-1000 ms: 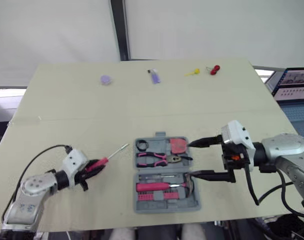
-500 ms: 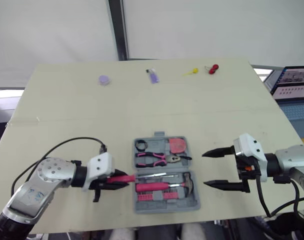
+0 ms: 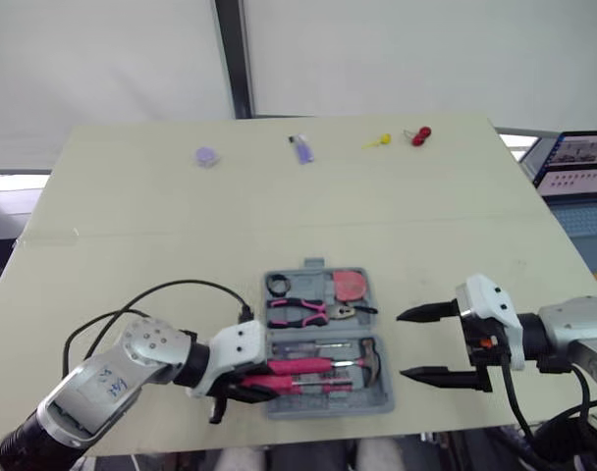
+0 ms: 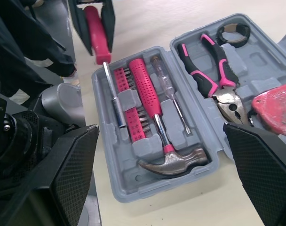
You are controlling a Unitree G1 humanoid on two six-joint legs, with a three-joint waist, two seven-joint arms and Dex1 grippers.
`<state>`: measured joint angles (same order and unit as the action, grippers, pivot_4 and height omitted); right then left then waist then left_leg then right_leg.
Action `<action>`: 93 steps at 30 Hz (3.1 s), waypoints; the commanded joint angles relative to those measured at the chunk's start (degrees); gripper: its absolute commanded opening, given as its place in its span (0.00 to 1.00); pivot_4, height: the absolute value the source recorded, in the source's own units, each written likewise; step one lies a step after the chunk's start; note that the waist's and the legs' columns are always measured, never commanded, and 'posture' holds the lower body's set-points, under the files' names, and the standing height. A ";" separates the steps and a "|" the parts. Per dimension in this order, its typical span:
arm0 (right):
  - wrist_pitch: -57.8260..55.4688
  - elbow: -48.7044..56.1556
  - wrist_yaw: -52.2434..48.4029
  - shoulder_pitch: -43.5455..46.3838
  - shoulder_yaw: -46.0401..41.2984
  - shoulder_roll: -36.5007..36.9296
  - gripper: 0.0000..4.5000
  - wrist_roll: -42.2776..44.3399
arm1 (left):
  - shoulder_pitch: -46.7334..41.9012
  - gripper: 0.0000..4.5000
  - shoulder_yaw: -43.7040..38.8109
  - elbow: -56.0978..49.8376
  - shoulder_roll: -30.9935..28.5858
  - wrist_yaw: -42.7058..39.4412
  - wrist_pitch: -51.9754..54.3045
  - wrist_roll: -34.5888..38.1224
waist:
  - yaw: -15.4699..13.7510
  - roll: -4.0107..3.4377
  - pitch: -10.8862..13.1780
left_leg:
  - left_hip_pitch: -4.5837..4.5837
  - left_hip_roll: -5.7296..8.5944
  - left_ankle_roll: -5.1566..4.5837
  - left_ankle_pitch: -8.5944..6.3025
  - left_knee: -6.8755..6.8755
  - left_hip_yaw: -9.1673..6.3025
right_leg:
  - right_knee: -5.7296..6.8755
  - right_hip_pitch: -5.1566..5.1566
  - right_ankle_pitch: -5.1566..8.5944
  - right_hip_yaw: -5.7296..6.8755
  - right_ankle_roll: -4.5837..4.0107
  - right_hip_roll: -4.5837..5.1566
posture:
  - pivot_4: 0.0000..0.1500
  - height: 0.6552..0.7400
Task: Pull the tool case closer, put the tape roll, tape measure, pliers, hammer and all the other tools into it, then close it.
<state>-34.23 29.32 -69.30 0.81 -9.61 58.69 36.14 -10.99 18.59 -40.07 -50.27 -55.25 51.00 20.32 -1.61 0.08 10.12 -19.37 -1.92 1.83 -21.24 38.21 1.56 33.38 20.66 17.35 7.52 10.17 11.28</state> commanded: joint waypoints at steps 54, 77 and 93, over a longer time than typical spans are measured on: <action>-3.07 7.14 -1.47 -4.07 -6.12 5.74 1.00 4.76 | -12.23 0.16 13.99 0.35 10.02 11.93 18.83 4.89 | -1.41 0.07 0.04 | -0.16 0.01 -0.05 -0.03 0.46 -0.09 | 0.09 -0.06 -0.05 0.03 -0.04 0.00 | 1.00 1.00; -2.56 6.59 -1.02 -4.18 -5.84 5.11 1.00 4.24 | -12.00 0.16 16.19 3.75 13.12 15.20 17.71 4.04 | -1.46 0.07 0.04 | -0.18 0.01 -0.07 -0.04 0.54 -0.10 | 0.11 -0.07 -0.05 0.04 -0.04 0.00 | 1.00 1.00; -2.28 6.48 -0.69 -4.42 -5.88 4.83 1.00 4.05 | -12.65 0.16 17.38 5.23 14.31 15.92 17.02 3.76 | -1.45 0.07 0.04 | -0.19 0.01 -0.07 -0.04 0.56 -0.10 | 0.12 -0.07 -0.05 0.04 -0.04 0.00 | 1.00 1.00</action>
<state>-37.42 34.76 -70.15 -3.59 -13.89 63.69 39.68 -23.38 35.50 -33.58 -36.18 -39.20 68.83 24.31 -3.06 0.15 10.16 -19.56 -1.91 1.76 -21.28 38.77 1.45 33.50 20.60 17.30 7.56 10.13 11.28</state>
